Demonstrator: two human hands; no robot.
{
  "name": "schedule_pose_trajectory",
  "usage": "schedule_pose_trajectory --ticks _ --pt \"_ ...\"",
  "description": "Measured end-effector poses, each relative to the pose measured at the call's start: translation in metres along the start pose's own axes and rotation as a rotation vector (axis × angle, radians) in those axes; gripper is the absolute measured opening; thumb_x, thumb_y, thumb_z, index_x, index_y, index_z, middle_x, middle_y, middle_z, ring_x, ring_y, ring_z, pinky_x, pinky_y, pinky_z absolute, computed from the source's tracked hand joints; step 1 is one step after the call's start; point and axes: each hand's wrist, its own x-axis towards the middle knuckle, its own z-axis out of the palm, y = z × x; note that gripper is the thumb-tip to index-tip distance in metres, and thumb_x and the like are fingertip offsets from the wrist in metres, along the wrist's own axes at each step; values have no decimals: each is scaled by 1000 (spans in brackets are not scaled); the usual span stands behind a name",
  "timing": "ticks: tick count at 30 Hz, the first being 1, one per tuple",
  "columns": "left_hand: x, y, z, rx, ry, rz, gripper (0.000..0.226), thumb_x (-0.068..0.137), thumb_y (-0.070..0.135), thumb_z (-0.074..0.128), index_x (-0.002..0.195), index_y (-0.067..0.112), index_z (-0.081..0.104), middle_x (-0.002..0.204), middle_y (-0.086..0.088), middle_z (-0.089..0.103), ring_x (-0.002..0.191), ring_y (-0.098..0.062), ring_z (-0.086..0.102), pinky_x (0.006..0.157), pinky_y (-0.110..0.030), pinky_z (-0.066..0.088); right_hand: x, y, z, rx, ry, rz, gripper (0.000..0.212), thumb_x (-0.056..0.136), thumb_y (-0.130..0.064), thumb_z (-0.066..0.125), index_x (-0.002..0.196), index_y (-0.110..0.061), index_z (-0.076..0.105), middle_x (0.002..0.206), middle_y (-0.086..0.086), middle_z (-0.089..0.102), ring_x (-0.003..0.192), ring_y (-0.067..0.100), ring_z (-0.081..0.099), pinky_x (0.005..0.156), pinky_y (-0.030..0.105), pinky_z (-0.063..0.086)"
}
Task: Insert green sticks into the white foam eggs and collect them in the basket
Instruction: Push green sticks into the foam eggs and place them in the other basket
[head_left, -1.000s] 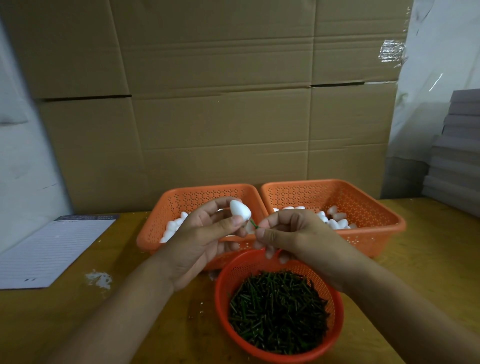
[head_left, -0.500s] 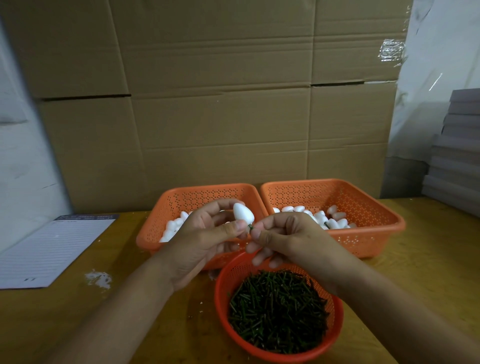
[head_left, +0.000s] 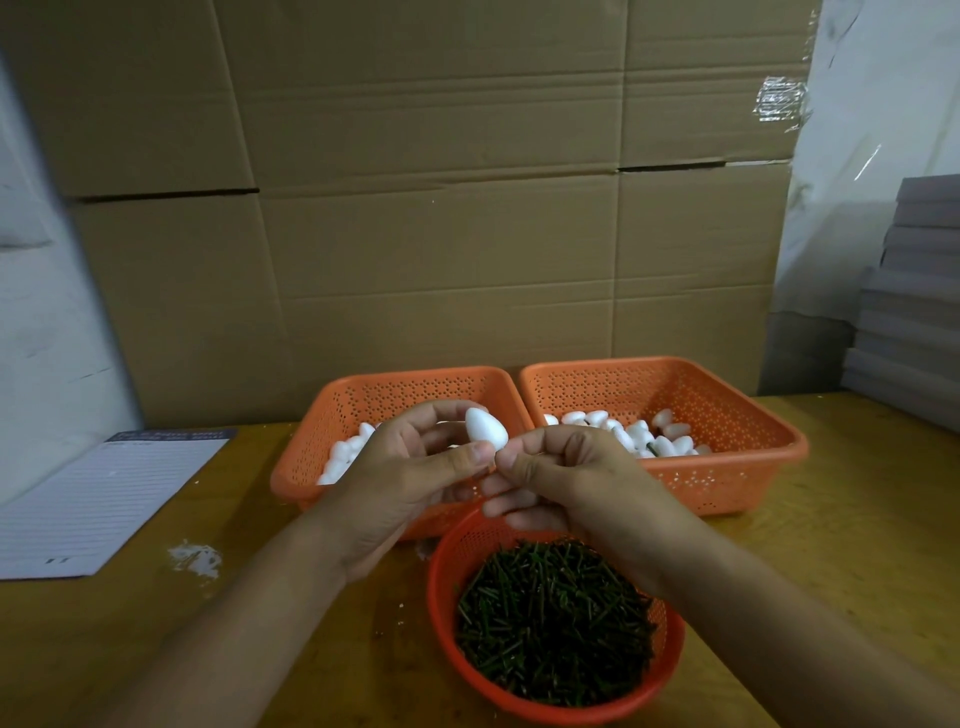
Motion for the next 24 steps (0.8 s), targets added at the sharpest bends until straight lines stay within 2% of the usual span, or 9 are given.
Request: schedule_pose_trajectory --ticks 3,6,9,13,24 --pt "1 2 -2 -2 25 24 45 75 22 80 117 14 65 104 -8 74 86 -15 70 73 -27 58 0 -1 -1 -15 5 18 18 92 -15 68 105 -2 68 93 14 77 80 19 75 62 22 57" --pt "1 4 -5 5 38 36 47 75 22 79 118 14 63 91 -2 74 78 -10 68 67 -24 56 -1 -1 -2 -84 22 12 15 94 -16 67 102 -4 69 91 12 77 78 19 75 59 22 56" --pt "0 4 -6 14 32 39 53 70 29 83 117 16 65 93 -3 74 80 -11 68 68 -24 56 -1 -1 -3 -128 26 5 11 96 -17 64 97 -8 70 90 10 77 76 18 74 57 21 55" --pt "1 2 -6 26 25 32 44 72 25 83 113 19 69 100 -7 74 80 -12 67 70 -25 56 -2 -1 -1 -143 21 -2 14 97 -18 64 97 -6 71 89 10 77 75 16 74 57 20 54" --pt "0 1 -2 82 31 41 43 76 19 77 116 11 64 93 -1 73 76 -11 66 72 -27 56 -3 -1 2 -169 59 -40 16 98 -15 60 99 -3 72 86 8 77 73 14 72 56 19 51"
